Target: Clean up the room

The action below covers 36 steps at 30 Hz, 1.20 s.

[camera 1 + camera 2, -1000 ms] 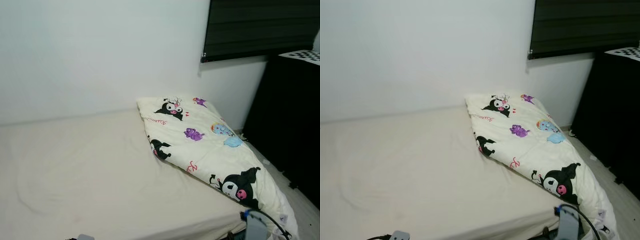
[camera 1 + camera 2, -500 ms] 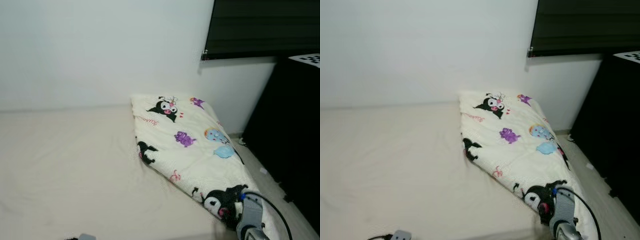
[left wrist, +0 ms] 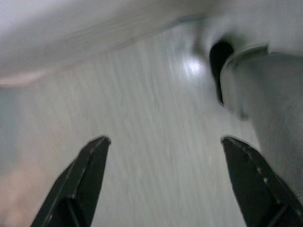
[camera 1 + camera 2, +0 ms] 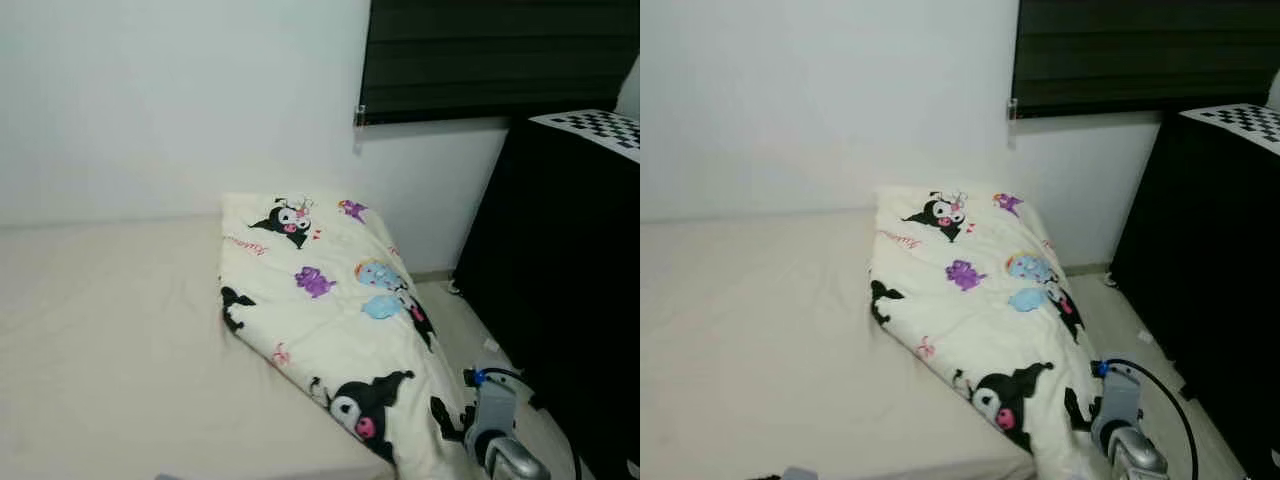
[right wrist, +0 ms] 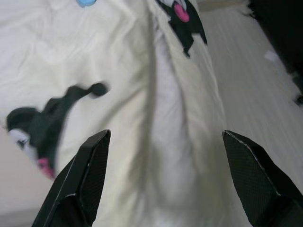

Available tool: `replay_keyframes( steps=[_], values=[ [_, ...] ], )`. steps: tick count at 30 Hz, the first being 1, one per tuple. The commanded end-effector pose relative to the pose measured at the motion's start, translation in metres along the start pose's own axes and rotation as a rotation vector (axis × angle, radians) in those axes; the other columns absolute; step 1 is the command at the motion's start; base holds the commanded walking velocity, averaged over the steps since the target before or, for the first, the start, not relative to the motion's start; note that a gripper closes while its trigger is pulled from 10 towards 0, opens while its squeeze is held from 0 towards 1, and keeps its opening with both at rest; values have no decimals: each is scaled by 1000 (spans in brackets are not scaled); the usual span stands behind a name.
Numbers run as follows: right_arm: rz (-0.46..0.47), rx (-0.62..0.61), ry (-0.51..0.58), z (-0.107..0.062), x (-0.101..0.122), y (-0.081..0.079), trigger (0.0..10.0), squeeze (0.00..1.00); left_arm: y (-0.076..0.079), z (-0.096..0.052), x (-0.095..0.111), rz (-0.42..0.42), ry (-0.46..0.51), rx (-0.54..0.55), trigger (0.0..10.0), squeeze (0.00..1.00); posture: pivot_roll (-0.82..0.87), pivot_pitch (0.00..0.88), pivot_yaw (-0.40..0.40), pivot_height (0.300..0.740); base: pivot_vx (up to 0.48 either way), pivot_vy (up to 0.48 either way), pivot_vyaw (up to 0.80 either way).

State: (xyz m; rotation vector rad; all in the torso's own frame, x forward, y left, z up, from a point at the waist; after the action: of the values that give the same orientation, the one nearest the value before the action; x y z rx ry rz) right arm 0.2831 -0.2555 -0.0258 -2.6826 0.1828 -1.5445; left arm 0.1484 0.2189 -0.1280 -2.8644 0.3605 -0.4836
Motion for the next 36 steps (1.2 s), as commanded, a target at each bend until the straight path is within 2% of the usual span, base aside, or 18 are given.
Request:
replay_keyframes(
  steps=[1, 10, 17, 23, 24, 26, 28, 29, 30, 36],
  values=[
    [2, 15, -2, 1, 1, -2, 10000, 0, 1, 0, -4, 21, -20, 0, 10000, 0, -93, 0, 21, 740, 0, 0, 0],
    [7, 20, 19, 3, 9, -2, 10000, 0, 8, 0, -3, 16, -19, -11, 10000, 0, -95, 0, 24, 740, 0, 0, 0],
    [46, 18, 10, 3, 8, -1, 10000, 0, -16, -1, -12, 25, -34, 12, 10000, 0, -91, 0, 36, 730, 0, 0, 0],
    [64, 53, 52, 4, 21, -3, 10000, 0, -21, -1, -16, 34, -42, 22, 10000, 0, -99, 0, 38, 710, 0, 0, 0],
    [78, 76, 89, 6, 32, -3, 10000, 0, -20, -1, -14, 41, -42, 19, 10000, 0, -106, 0, 38, 705, 0, 0, 0],
    [87, 93, 116, 6, 40, -4, 10000, 0, -19, -1, -14, 46, -41, 17, 10000, 0, -114, 0, 38, 700, 0, 0, 0],
    [114, 149, 169, 7, 57, -7, 10000, 0, -12, -1, -11, 52, -38, 4, 10000, 0, -122, 0, 36, 690, 0, 0, 0],
    [114, 149, 169, 7, 57, -7, 10000, 0, -12, -1, -11, 52, -38, 4, 10000, 0, -122, 0, 36, 690, 0, 0, 0],
    [132, 179, 207, 6, 70, -7, 10000, 0, -3, 0, -8, 50, -33, -10, 10000, 0, -123, 0, 33, 680, 0, 0, 0],
    [149, 194, 229, 6, 80, -7, 10000, 0, 10, 0, -5, 24, -27, -25, 10000, 0, -125, 0, 34, 660, 0, 0, 0]
  ],
)
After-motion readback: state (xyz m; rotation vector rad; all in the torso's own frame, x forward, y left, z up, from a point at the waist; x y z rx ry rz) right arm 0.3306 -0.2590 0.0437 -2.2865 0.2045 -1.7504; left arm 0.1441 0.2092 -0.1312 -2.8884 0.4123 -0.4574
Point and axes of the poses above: a point about 5 cm out from each wrist's last joint towards the gripper, its own z axis pointing out of the wrist towards the gripper, its own x axis along the axis of the wrist's last joint, y = z × x, the point moved 3 cm from there along z, pointing out of the wrist towards the gripper, and after that the axes turned 4 degrees about z, right-handed, at the moved point
